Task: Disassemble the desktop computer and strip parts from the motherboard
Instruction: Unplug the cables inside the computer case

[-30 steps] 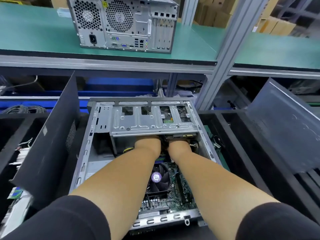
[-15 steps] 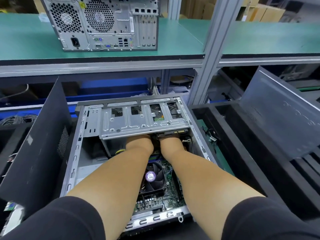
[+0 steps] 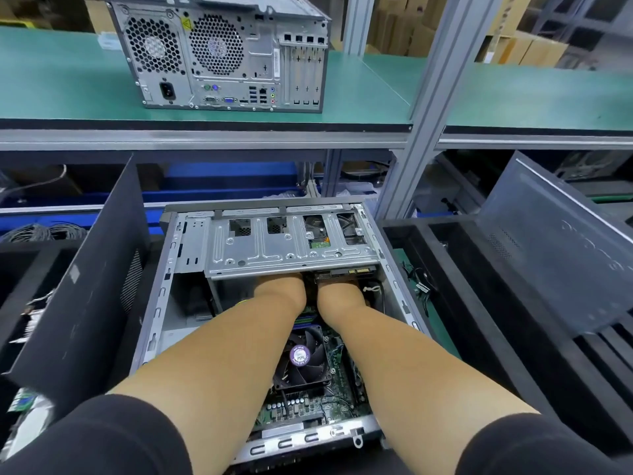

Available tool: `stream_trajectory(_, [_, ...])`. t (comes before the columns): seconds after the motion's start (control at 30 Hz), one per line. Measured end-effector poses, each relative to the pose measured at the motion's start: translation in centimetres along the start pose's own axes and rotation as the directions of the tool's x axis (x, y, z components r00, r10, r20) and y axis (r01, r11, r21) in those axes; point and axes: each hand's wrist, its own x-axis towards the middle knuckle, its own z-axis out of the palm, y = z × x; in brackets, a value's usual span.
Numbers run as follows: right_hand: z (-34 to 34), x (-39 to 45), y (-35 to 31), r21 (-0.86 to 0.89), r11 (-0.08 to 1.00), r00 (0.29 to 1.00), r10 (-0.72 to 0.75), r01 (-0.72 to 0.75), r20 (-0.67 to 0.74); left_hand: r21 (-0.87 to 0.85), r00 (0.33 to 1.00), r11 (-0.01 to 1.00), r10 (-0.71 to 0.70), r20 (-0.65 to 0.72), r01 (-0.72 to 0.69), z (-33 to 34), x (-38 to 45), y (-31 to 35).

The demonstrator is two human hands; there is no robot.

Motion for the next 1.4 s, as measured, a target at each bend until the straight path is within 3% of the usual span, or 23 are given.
stream_trajectory(0.1, [0.1,0.1,-0.3,0.044,0.999,0.998,-0.014,0.012,0.058,0.196,0.98,0.979,0.015,0.201,-0.055,-0.9,-0.9,-0.2])
stream_trajectory(0.2, [-0.3,0.1,-0.7,0.042,0.999,0.995,-0.03,0.026,0.098,0.451,0.93,0.879,-0.024,0.367,-0.155,-1.5,-1.7,-0.9])
stream_trajectory(0.37, [-0.8,-0.7,-1.3,0.134,0.99,0.979,-0.078,0.053,0.187,0.693,0.894,0.703,-0.195,0.404,-0.16,-2.4,-2.6,-2.6])
stream_trajectory(0.47, [-1.6,-1.5,-1.3,0.257,0.964,0.968,-0.121,0.063,0.219,0.718,0.884,0.676,-0.221,0.412,-0.166,-2.8,-2.7,-2.9])
stream_trajectory(0.67, [-3.0,-3.8,-1.6,0.214,0.966,0.93,-0.21,0.148,0.301,0.584,0.901,0.784,-0.074,0.428,-0.213,-3.1,-3.3,-3.0])
stream_trajectory(0.77, [-3.9,-5.6,-1.4,0.278,0.946,0.913,-0.255,0.166,0.319,0.527,0.909,0.809,0.02,0.416,-0.259,-3.7,-3.9,-2.8])
stream_trajectory(0.9, [-5.6,-7.9,-0.6,0.377,0.909,0.932,-0.278,0.177,0.232,0.45,0.907,0.837,0.121,0.403,-0.311,-4.9,-5.7,-2.6])
stream_trajectory(1.0, [-6.6,-9.4,-0.3,0.481,0.854,0.96,-0.266,0.196,0.081,0.355,0.935,0.887,0.192,0.299,-0.296,-5.5,-7.3,-2.9])
stream_trajectory(1.13, [-8.2,-11.3,1.0,0.598,0.769,0.974,-0.199,0.224,-0.108,0.065,0.964,0.962,0.264,0.028,-0.265,-5.8,-9.3,-3.7])
stream_trajectory(1.27, [-9.9,-12.9,4.1,0.689,0.681,0.956,-0.058,0.248,-0.286,-0.211,0.949,0.935,0.246,-0.196,-0.286,-5.2,-11.0,-3.3])
stream_trajectory(1.4, [-10.7,-13.8,8.1,0.752,0.605,0.934,0.037,0.262,-0.355,-0.332,0.931,0.889,0.222,-0.291,-0.315,-4.6,-12.7,-1.1])
